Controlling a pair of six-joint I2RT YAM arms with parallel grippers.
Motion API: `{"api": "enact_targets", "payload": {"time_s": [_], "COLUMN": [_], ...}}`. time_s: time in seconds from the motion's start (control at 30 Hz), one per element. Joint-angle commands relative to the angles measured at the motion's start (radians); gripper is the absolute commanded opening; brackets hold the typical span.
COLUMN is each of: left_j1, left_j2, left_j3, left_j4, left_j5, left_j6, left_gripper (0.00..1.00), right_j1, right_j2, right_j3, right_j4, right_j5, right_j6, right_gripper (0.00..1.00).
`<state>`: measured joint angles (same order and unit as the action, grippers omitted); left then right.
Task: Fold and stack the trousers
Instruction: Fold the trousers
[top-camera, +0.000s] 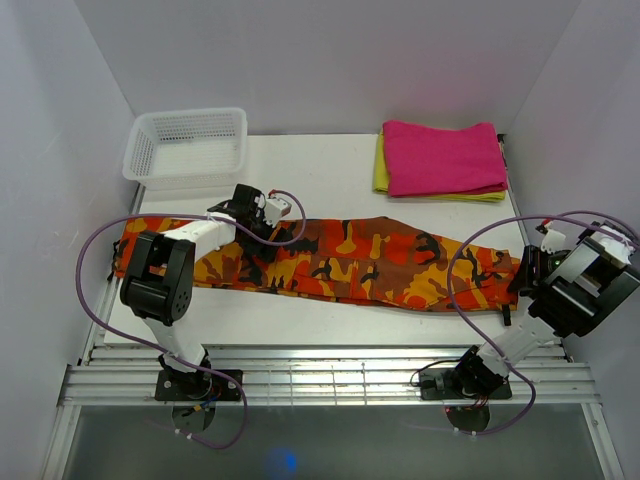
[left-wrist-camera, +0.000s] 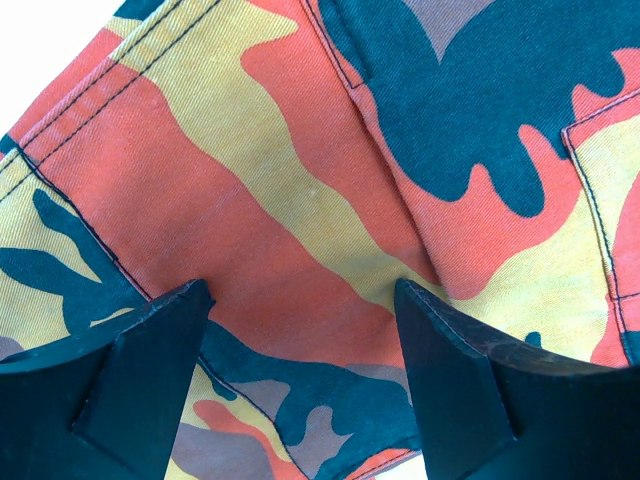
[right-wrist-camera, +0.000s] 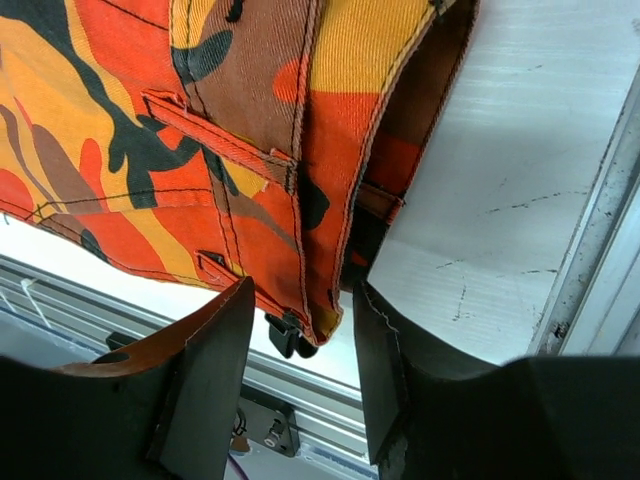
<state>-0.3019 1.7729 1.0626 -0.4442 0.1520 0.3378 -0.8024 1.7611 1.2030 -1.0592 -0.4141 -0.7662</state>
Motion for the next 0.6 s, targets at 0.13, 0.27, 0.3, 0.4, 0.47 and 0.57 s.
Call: {"api": "enact_targets", "payload": {"time_s": [0.13,0.27,0.3,0.4,0.47,0.57], "left_j1": [0.024,0.024,0.024,0.024,0.024,0.024], "left_j2": [0.118,0.128,0.128,0.132,0.135,0.146], "left_j3": [-0.064,-0.053,-0.052,-0.046,-0.044,-0.043], "left_j4": [-0.097,-0.103,-0.103,-0.106,-0.106,-0.105], "left_j5": [-0.040,-0.037,-0.037,-0.038,-0.037,-0.035], "left_j6": [-0.022,-0.025,-0.026,-0.025,-0.026,-0.031], "left_gripper": [0.86,0.86,0.86,0.86,0.86,0.86], "right_j1": [-0.020,-0.017,-0.017,-0.017,-0.017,-0.017], "right_j2": [0.031,0.046,0.051,0.054,0.054,0.040], "right_j3": [0.026,0.032,0.036,0.050,0.076,0.124], "right_j4": [-0.028,-0.039,-0.041,-0.051,-0.059,-0.076], "right_j5": [-0.094,-0.117,-0.118,-0.130,-0.140,-0.159], "right_j6": [0.002,-0.004,-0.004,-0.010,-0.015,-0.019], "right_gripper": [0.42,0.32,0.29,0.15,0.08,0.08]}}
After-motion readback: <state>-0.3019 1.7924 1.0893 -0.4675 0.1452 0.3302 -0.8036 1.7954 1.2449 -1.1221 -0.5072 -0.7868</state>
